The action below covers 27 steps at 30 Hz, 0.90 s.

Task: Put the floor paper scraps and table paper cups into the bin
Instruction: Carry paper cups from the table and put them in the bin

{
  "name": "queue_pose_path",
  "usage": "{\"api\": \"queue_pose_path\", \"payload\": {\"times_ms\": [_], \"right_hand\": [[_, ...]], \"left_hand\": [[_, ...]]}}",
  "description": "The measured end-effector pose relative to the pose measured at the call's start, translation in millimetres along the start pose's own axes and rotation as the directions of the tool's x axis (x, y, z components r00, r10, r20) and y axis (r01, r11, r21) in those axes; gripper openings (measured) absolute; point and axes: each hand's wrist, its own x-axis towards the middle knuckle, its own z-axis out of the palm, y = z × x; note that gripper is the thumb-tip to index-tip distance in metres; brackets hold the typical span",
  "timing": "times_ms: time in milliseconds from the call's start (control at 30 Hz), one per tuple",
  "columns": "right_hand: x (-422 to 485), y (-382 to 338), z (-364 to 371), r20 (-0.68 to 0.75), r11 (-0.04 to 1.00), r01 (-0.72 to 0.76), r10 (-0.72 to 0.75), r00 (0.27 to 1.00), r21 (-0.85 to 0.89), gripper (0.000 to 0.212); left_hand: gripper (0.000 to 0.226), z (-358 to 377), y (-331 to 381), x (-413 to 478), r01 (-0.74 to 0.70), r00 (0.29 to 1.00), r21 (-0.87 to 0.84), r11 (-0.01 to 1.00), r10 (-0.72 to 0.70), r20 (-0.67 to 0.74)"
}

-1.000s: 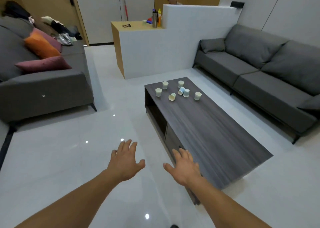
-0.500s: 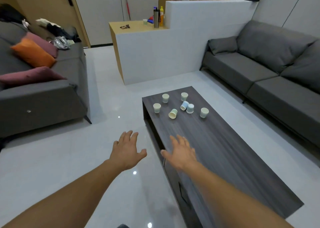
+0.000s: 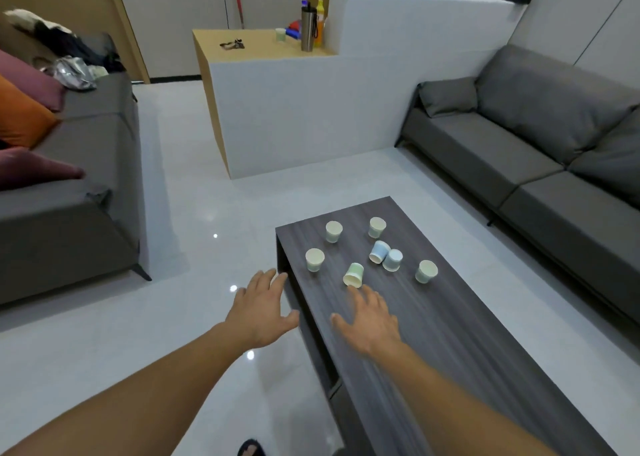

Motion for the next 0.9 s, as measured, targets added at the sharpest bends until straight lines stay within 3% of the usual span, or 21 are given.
{"api": "queue_pose_path", "payload": {"times_ms": [300,600,900], "right_hand": [[123.1,6.5,-6.2,0.069,0.991,-0.126,0.122,0.99,0.053,0.073],[271.5,47.4,15.1,0.163,0.97,-0.235,0.223,0.961,0.063,0.074],[374.8,88.4,95.5,0.231,0.916,-0.4,0.384,0.894,0.022,0.077]], "left_hand": [[0.081,-12.8,-6.4,139.7,-0.079,0.992,0.046,0.996,0.074,0.104],[0.08,26.5,-4.8,274.9,-0.013,0.981,0.042,0.999,0.005,0.194],[0.078,99.3,-36.2,369.8,0.026,0.971,0.026,0.999,-0.031,0.236]]}}
